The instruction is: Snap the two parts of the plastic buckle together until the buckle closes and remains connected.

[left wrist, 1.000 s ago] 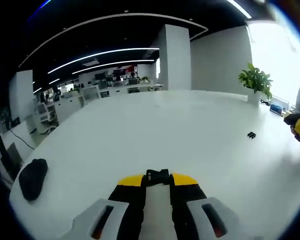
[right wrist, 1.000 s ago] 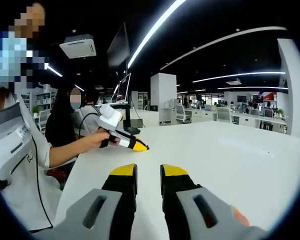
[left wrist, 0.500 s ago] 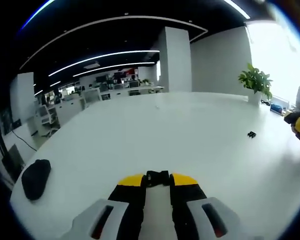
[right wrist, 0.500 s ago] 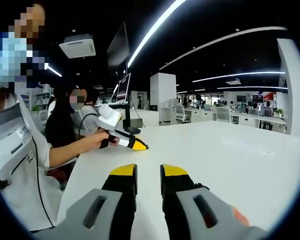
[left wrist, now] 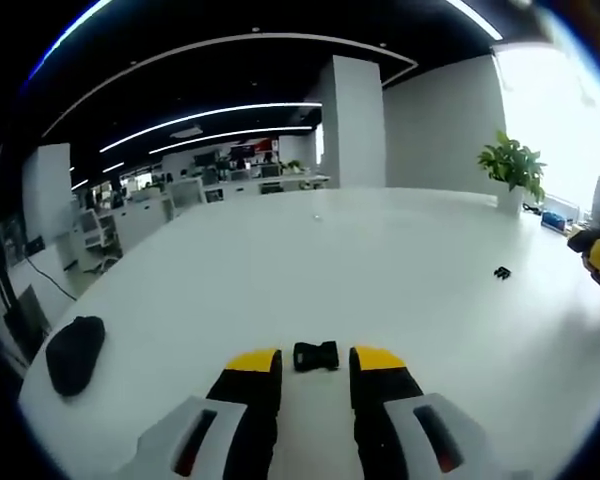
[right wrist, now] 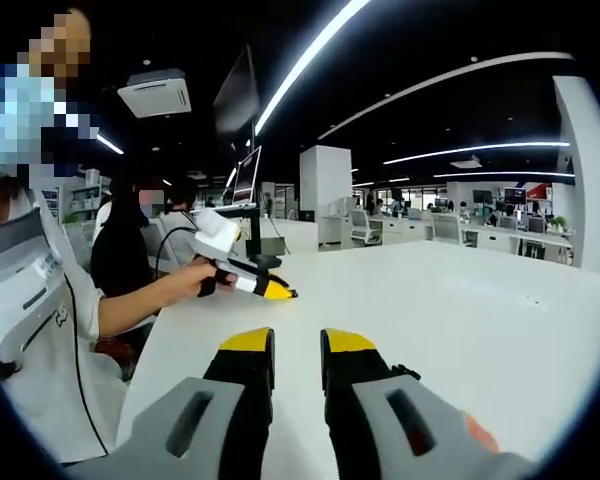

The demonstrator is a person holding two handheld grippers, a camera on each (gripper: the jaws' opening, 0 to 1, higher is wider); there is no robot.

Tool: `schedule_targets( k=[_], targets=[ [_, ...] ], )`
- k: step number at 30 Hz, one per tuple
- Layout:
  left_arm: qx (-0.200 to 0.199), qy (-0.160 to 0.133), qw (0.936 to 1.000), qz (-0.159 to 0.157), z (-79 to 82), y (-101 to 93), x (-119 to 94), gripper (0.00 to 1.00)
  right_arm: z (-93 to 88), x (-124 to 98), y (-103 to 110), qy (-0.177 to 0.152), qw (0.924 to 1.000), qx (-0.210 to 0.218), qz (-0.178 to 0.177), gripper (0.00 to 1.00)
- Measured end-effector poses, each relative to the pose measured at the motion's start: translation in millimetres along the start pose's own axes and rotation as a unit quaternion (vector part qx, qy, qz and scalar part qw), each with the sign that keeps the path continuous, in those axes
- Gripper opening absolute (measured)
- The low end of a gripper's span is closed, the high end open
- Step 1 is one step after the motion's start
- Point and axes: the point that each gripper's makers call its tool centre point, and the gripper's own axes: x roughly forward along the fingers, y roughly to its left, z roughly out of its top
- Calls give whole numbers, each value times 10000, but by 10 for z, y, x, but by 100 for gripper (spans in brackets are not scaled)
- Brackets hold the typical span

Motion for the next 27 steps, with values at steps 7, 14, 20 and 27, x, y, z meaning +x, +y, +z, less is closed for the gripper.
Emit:
schedule_targets(
  k=[7,14,20,27],
  targets=[
    [-10,-146,9998,-165,63,-2,-66,27,-3,18,1,19,10000,3,9,17],
    [-143,-295,9984,-467,139,-30,-193,28,6,35,21,-23,10000,63,19,17],
    [29,-403,9969,-673,276,-4,-290,28,2,52,11,-13,10000,74,-8,17],
    [918,-276,9912,-910,416,0,-322,30,1,55,-11,21,10000,52,-47,17]
  ],
)
